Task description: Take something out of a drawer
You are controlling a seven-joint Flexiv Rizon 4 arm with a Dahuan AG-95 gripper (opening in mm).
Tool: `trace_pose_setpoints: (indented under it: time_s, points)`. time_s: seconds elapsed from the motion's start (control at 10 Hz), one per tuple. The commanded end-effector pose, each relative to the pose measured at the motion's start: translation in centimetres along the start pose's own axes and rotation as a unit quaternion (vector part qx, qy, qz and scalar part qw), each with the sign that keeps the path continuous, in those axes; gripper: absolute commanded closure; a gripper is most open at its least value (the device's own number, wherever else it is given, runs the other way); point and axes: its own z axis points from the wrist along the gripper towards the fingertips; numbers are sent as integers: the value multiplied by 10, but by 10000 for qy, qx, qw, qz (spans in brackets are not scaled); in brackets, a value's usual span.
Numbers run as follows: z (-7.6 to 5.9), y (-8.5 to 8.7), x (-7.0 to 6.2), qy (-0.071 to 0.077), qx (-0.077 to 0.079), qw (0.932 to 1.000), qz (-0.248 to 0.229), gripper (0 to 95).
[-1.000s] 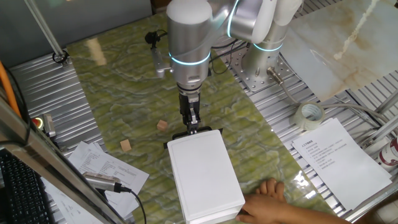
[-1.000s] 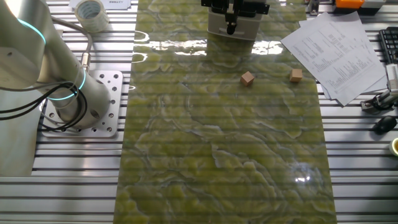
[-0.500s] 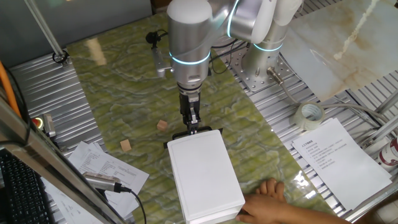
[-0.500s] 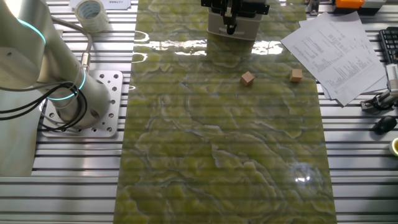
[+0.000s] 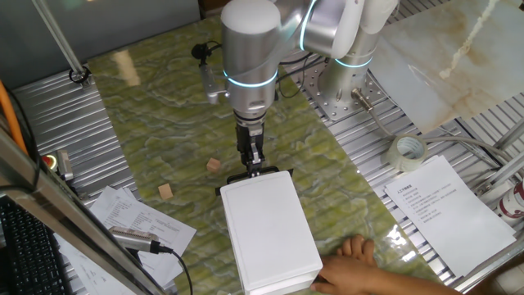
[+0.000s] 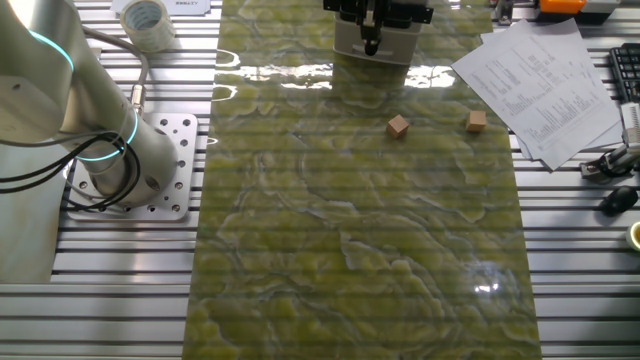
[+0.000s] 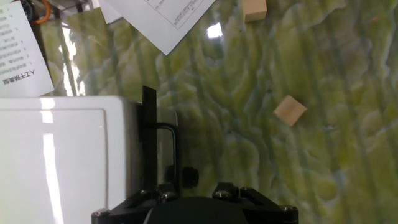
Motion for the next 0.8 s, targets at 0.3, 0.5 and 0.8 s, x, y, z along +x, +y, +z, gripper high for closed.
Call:
trace_pose_setpoints:
  time_s: [0.3, 0.5, 0.8]
  points:
    - [-2, -7, -3, 13, 89, 10000, -24, 380]
    - [-3, -7, -4, 21, 126, 9999, -15, 380]
    - [-2, -4, -7, 50, 201, 9998, 26, 380]
